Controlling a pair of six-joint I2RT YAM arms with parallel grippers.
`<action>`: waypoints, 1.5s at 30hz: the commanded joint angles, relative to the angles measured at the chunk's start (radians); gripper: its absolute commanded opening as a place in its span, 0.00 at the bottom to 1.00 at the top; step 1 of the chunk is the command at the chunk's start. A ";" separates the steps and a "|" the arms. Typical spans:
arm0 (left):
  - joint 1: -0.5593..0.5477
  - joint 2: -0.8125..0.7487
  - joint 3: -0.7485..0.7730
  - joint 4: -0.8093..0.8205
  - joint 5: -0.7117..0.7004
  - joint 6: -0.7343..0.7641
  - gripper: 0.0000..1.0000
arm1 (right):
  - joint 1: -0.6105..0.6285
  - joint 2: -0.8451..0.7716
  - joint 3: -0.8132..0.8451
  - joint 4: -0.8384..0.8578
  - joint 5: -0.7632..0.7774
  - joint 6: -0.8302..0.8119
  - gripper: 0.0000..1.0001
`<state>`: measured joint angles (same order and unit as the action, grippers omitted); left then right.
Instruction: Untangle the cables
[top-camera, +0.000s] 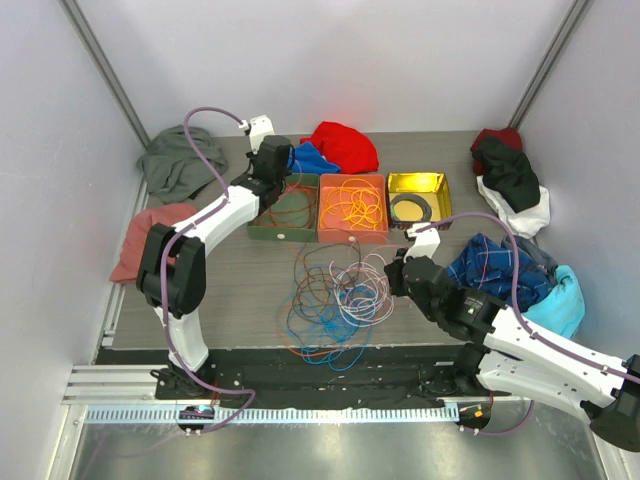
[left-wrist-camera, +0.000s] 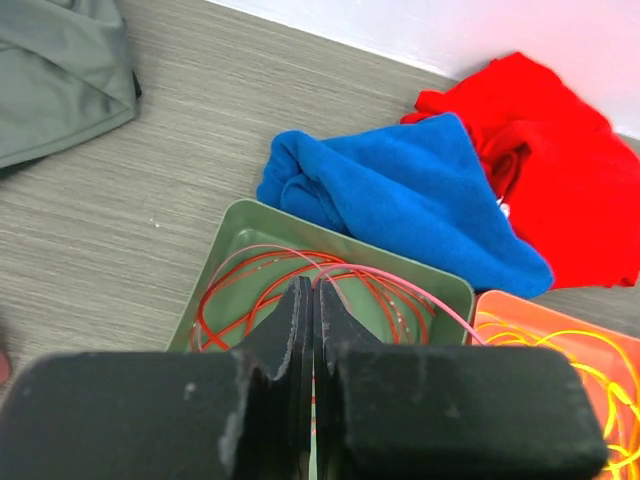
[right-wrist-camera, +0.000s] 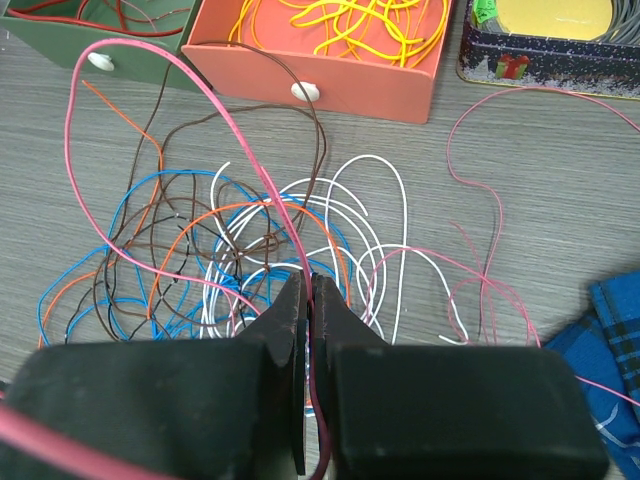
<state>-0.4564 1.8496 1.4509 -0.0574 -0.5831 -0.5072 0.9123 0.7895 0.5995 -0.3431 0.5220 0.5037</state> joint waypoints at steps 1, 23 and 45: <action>0.002 0.010 0.042 -0.036 -0.032 0.033 0.09 | -0.007 -0.013 0.000 0.044 0.023 0.004 0.01; 0.002 -0.265 -0.115 -0.121 -0.147 0.072 0.96 | -0.009 -0.021 0.008 0.049 0.003 0.024 0.01; -0.056 -1.113 -0.705 -0.141 0.285 -0.238 0.90 | -0.009 0.459 0.925 0.073 -0.054 -0.261 0.01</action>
<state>-0.5106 0.8196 0.8059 -0.2005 -0.3916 -0.6891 0.9070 1.1461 1.3254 -0.3202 0.5091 0.3222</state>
